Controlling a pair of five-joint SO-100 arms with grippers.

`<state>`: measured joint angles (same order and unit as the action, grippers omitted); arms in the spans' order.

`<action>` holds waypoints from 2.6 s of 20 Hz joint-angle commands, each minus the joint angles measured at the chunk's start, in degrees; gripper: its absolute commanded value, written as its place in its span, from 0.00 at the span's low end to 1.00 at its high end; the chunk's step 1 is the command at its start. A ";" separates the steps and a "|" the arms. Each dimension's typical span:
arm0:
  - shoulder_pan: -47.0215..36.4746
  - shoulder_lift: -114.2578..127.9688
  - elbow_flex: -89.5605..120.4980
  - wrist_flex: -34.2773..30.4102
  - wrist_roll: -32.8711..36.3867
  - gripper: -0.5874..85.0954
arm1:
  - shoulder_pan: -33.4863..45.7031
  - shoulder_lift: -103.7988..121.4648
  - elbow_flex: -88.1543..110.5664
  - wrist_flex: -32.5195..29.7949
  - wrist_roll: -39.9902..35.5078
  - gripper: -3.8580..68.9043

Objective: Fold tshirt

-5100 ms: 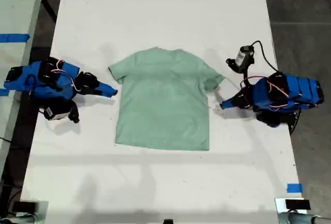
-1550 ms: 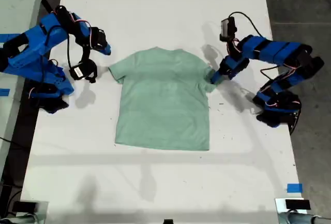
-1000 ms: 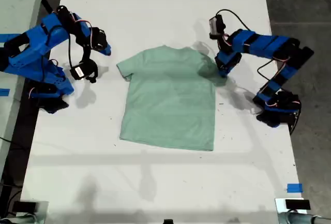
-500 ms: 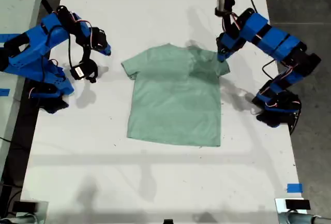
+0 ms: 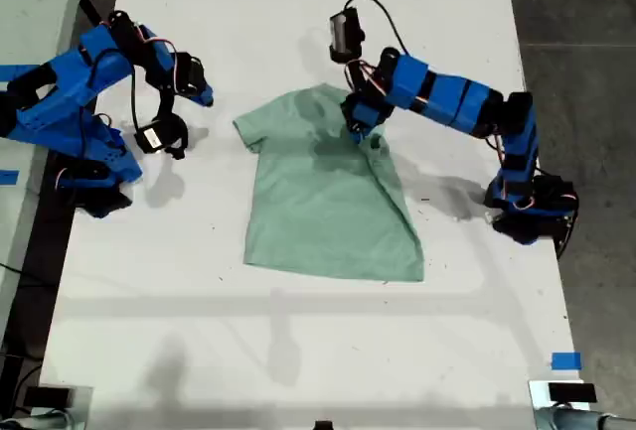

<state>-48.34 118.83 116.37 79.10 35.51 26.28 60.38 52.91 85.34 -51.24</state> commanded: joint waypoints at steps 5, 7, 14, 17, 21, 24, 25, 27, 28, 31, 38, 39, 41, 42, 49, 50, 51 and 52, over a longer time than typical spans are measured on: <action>-0.62 2.46 -0.09 -1.58 0.09 0.02 | -5.10 -5.19 -10.11 -3.96 1.76 0.63; -0.79 2.20 -0.18 -1.67 0.09 0.03 | -5.45 -2.37 -13.45 0.70 1.67 0.59; -1.41 0.79 -3.08 0.53 0.09 0.16 | 0.44 25.40 -2.37 9.76 -2.11 0.46; -1.32 -2.64 -7.65 2.64 0.53 0.35 | 1.67 34.72 9.84 9.67 -2.29 0.43; -1.67 -7.12 -14.59 4.39 2.02 0.40 | 0.09 38.23 18.54 8.88 -1.05 0.40; -2.29 -10.55 -15.03 2.64 2.99 0.39 | -0.88 39.64 21.09 8.35 -0.44 0.39; -2.72 -12.83 -14.06 0.97 3.25 0.39 | -0.88 40.25 21.97 8.00 -0.44 0.38; -3.52 -19.42 -13.36 -1.93 3.60 0.39 | -0.97 41.48 23.73 7.56 -0.09 0.38; -3.78 -23.55 -13.80 -3.34 3.87 0.39 | -1.05 42.19 24.43 7.38 0.09 0.38; -3.78 -34.19 -16.44 -6.50 4.04 0.40 | -1.14 45.00 26.89 7.21 0.62 0.38; -4.04 -50.27 -23.47 -6.77 4.48 0.40 | -0.70 55.81 36.74 5.19 2.20 0.37; -3.96 -52.29 -25.22 -6.15 4.48 0.38 | -0.53 57.04 37.97 5.01 2.29 0.38; -3.96 -54.58 -27.07 -5.71 4.48 0.27 | 0.00 59.33 40.52 4.57 2.46 0.38; -4.31 -54.67 -27.07 -5.89 4.31 0.13 | 0.18 60.47 41.75 4.48 2.55 0.38; -8.26 -43.95 -23.38 -3.34 5.01 0.01 | 1.41 66.27 47.90 3.96 2.72 0.38; -9.14 -40.34 -23.12 -1.67 5.19 0.01 | 1.49 66.62 48.34 3.96 2.81 0.38; -10.02 -36.91 -22.94 -0.18 5.19 0.01 | 1.58 66.88 48.87 3.78 2.99 0.38; -10.81 -33.75 -22.76 0.70 5.36 0.01 | 1.58 67.15 49.22 3.52 3.08 0.38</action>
<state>-57.04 75.67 93.78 77.26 40.25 27.33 125.16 102.48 90.62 -48.69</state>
